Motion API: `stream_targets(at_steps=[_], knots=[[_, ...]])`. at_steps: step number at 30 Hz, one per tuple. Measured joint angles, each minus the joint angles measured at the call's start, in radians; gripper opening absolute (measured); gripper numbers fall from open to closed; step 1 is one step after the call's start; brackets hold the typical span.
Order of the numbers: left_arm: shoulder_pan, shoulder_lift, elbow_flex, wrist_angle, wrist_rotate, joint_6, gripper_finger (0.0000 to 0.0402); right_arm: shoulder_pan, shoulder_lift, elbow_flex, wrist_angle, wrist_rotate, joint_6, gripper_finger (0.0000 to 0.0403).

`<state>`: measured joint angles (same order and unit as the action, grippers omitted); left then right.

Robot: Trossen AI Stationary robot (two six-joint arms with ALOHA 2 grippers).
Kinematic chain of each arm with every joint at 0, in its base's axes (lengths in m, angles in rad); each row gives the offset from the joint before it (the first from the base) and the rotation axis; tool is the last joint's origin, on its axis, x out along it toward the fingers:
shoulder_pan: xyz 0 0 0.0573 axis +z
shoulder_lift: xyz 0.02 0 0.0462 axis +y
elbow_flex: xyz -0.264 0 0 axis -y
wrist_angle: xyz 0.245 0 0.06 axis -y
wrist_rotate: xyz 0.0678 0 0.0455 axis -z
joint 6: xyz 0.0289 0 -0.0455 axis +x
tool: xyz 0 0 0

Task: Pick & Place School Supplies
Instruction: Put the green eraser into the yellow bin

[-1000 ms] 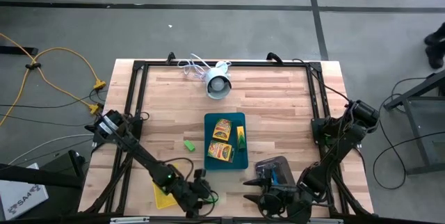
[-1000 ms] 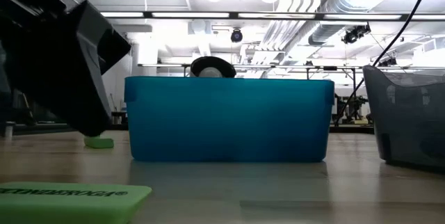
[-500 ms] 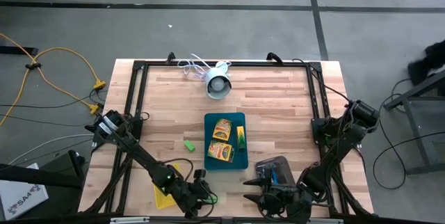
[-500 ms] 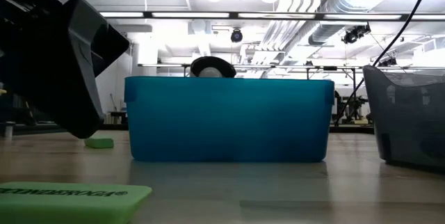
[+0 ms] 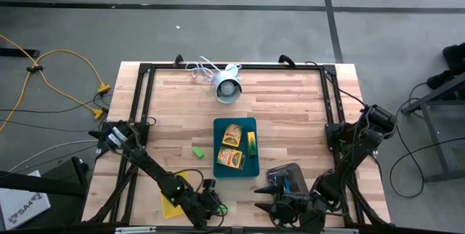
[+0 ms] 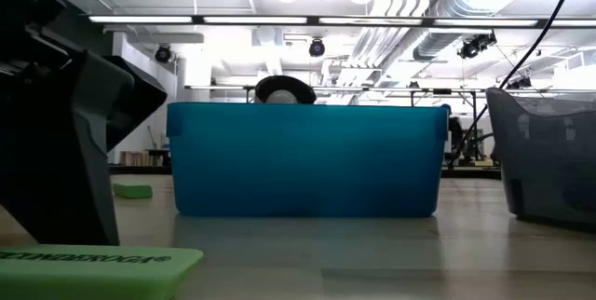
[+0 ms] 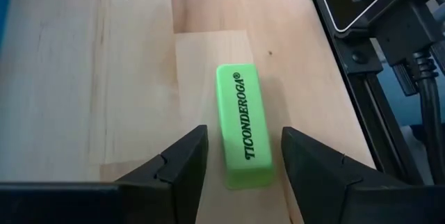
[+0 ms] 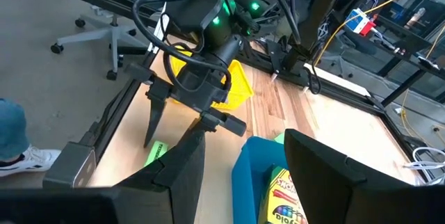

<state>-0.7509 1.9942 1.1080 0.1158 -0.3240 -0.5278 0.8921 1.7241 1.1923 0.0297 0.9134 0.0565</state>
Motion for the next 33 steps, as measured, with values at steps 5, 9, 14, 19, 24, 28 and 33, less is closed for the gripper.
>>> stream_targets(at_steps=[5, 9, 14, 19, 24, 28, 33], knots=[[0.000, 0.001, 0.000, -0.006, 0.001, 0.008, 0.0181, 0.000, 0.000, 0.000, -0.004, 0.000, 0.004, 0.0190], [0.000, 0.001, 0.002, -0.031, -0.003, 0.009, 0.0181, 0.000, 0.000, 0.000, -0.004, 0.000, 0.003, 0.0190], [0.000, 0.002, 0.002, -0.048, -0.012, 0.039, 0.0168, 0.000, 0.000, 0.000, -0.004, 0.000, 0.003, 0.0190], [0.000, 0.002, 0.002, -0.068, -0.027, 0.057, 0.0149, 0.000, 0.000, 0.000, -0.004, 0.000, 0.003, 0.0190], [0.001, 0.002, 0.001, -0.084, -0.031, 0.057, 0.0139, 0.000, 0.000, 0.000, -0.004, 0.000, 0.003, 0.0190], [0.002, 0.003, 0.000, -0.078, -0.034, 0.057, 0.0128, 0.000, 0.000, 0.000, -0.004, 0.000, 0.003, 0.0190], [0.002, 0.003, -0.002, -0.045, -0.043, 0.057, 0.0104, 0.000, 0.000, 0.000, -0.004, 0.000, 0.003, 0.0190]])
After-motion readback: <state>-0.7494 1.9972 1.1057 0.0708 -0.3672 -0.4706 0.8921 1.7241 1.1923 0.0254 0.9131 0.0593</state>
